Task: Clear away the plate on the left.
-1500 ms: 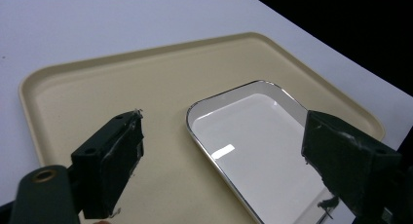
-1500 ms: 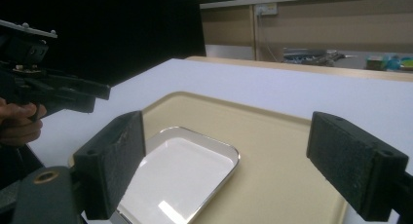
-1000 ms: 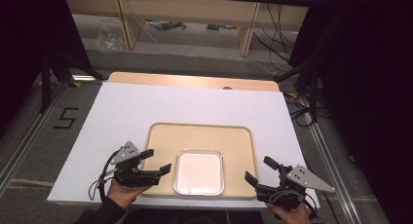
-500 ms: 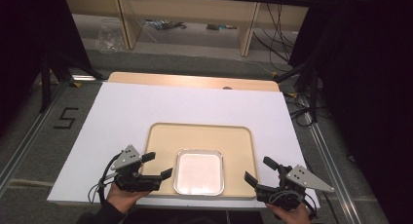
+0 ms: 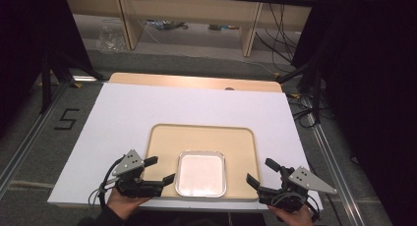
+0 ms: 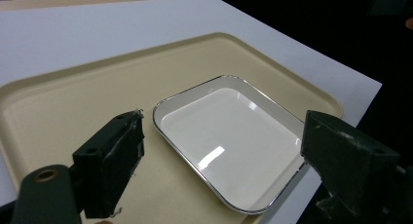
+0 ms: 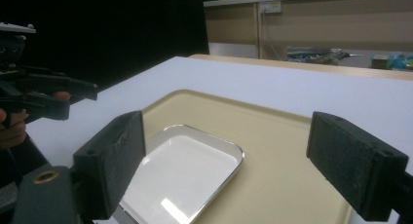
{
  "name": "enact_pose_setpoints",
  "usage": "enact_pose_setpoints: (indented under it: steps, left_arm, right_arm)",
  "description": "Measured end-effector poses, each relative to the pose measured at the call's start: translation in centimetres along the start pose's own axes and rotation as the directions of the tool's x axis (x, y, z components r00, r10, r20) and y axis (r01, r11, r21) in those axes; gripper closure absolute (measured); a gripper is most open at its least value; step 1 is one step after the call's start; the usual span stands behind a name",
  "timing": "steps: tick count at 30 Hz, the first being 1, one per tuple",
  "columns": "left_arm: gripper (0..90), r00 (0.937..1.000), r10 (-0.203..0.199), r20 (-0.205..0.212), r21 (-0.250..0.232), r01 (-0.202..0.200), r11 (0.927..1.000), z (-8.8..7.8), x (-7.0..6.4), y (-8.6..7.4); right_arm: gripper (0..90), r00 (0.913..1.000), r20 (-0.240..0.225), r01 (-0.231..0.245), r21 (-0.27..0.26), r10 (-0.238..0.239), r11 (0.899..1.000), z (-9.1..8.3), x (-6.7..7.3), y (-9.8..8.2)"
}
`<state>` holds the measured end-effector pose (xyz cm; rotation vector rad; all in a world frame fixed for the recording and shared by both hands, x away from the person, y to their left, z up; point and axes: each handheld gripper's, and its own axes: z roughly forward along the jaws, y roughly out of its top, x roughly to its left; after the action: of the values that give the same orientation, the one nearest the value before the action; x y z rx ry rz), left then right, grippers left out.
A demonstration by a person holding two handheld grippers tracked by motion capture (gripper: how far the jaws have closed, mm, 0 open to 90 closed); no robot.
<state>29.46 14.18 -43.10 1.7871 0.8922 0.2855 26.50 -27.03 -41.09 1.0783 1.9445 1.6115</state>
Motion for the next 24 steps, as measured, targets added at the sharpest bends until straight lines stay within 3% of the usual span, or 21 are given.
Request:
enact_pose_setpoints:
  steps: [8,9,11,12,14,16,20,24]
  left_arm:
    - [15.7,0.9998,-0.018,0.006,-0.002,0.018,0.9998,-0.2,-0.5,-0.2]
    - [15.7,0.9999,-0.015,0.004,0.001,0.015,0.9999,-0.4,-0.6,-0.2]
    - [15.7,0.9998,-0.015,0.010,-0.004,0.015,0.9999,-0.4,-0.6,-0.2]
    - [15.7,0.9999,-0.010,0.006,0.002,0.010,1.0000,-0.6,-0.7,-0.3]
    - [15.7,0.9998,-0.015,0.013,-0.003,0.015,0.9999,-0.7,-0.9,-0.4]
    - [15.7,0.9999,-0.006,0.013,-0.002,0.006,1.0000,-0.8,-1.1,-0.5]
    - [15.7,0.9999,0.011,0.001,0.011,-0.011,0.9999,-0.9,-1.4,-0.6]
    - [15.7,0.9999,0.017,-0.004,0.006,-0.017,0.9998,-1.3,-1.7,-0.7]
  right_arm:
    - [15.2,0.9999,-0.010,-0.003,0.000,0.003,1.000,0.3,0.2,-0.1]
    - [15.2,0.9996,-0.017,0.022,-0.005,-0.022,1.000,0.3,0.0,-0.1]
    - [15.2,0.9996,-0.016,0.022,0.008,-0.022,1.000,0.3,0.1,-0.1]
    - [15.2,0.9997,-0.023,-0.009,0.010,0.010,1.000,0.2,0.3,-0.2]
    - [15.2,0.9996,-0.019,0.020,0.008,-0.020,1.000,0.3,0.1,-0.1]
    - [15.2,0.9998,-0.020,-0.004,0.009,0.004,1.000,0.3,0.3,-0.2]
    - [15.2,0.9996,-0.023,0.016,0.011,-0.016,1.000,0.3,0.1,-0.1]
    - [15.2,0.9994,-0.033,-0.009,0.023,0.010,1.000,0.3,0.3,-0.2]
